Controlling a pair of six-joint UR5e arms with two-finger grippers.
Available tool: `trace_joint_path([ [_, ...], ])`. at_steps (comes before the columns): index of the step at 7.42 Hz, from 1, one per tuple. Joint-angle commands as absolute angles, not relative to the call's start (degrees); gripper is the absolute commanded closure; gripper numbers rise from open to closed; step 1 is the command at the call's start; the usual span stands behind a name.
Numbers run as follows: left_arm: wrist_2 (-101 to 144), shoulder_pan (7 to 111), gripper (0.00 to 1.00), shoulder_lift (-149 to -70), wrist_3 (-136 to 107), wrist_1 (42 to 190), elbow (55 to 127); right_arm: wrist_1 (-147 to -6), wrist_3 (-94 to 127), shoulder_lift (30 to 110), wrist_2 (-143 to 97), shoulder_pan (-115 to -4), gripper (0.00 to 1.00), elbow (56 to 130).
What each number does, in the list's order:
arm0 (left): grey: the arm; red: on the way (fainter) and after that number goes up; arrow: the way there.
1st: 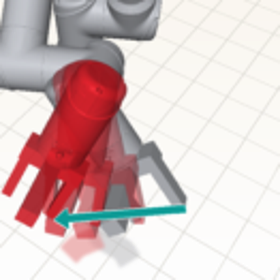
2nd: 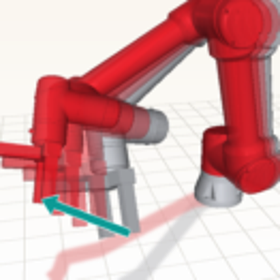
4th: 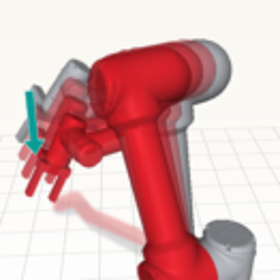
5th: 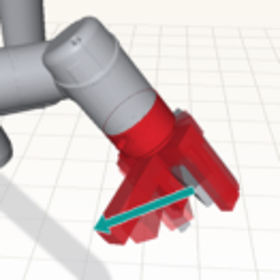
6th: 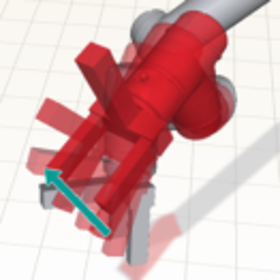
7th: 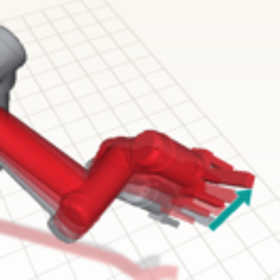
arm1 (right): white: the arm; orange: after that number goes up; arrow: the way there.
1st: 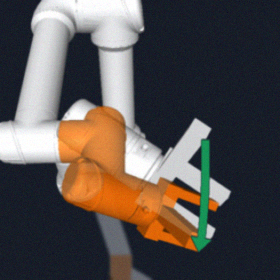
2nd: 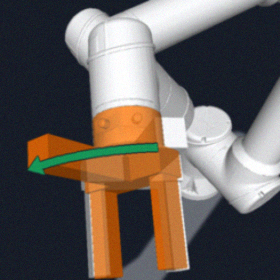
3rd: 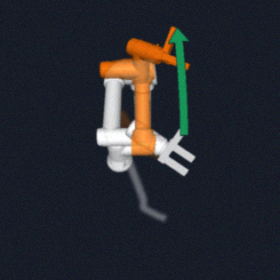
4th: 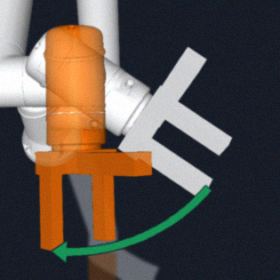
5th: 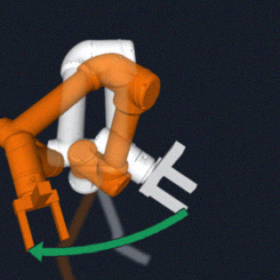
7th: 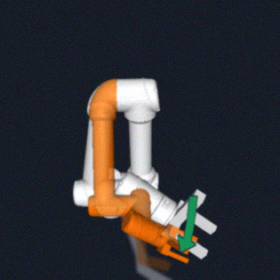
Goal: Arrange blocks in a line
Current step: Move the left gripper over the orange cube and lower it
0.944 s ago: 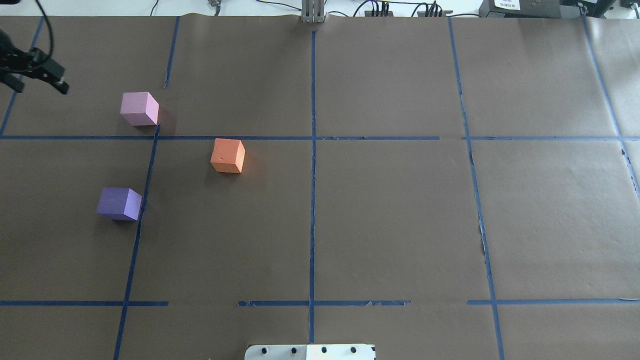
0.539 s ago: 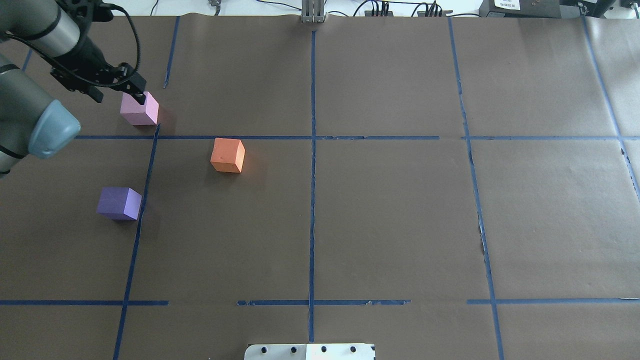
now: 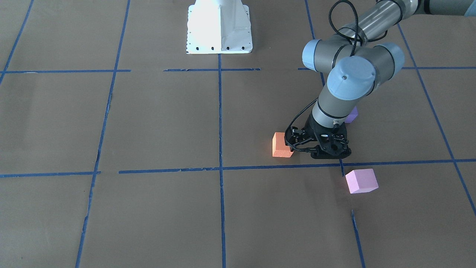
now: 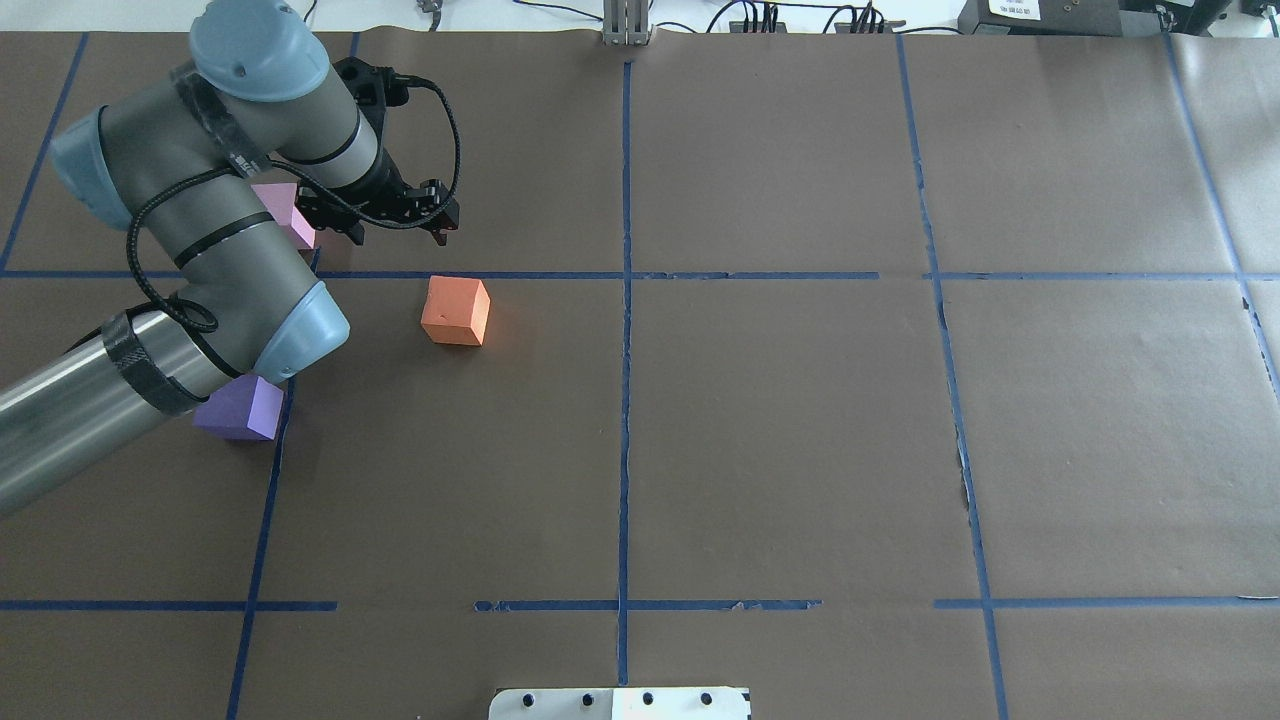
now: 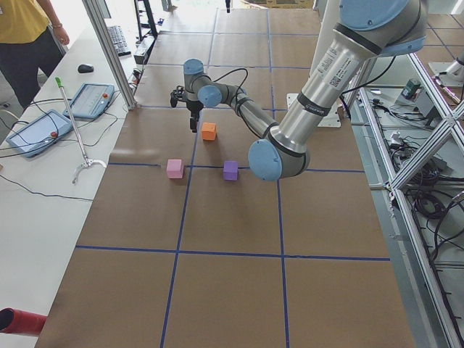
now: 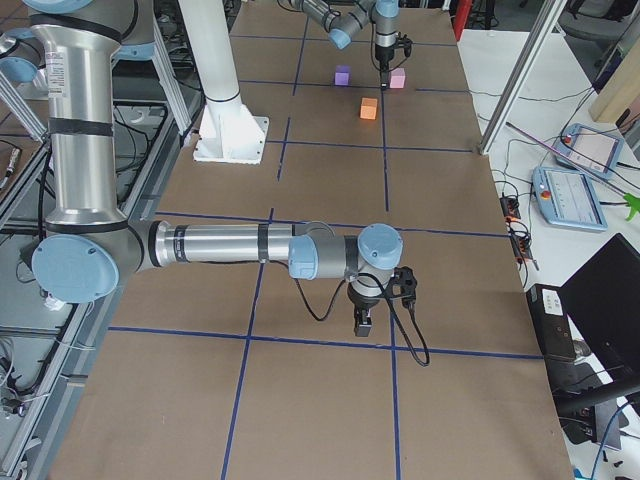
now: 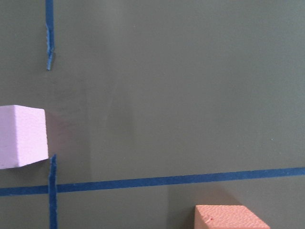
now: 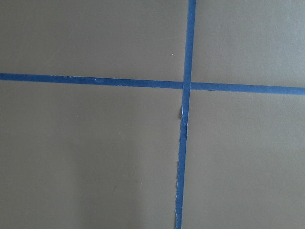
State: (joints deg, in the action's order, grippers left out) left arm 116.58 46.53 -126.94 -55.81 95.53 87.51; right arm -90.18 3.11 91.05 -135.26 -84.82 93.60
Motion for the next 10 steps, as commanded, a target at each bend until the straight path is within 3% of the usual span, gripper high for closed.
trace_joint_path([
  [1,114.01,43.00,0.00,-127.79,-58.00,95.89,86.40,-90.18,3.08,91.05,-135.26,-84.81,0.00,93.60],
  [8,112.34,39.55,0.02,-127.09,-58.01,101.85,81.84,-90.18,3.08,91.05,-135.26,-84.81,0.00,93.60],
  [10,112.06,39.55,0.20,-127.09,-58.01,102.83,81.39,-90.18,3.08,91.05,-135.26,-84.81,0.00,93.60],
])
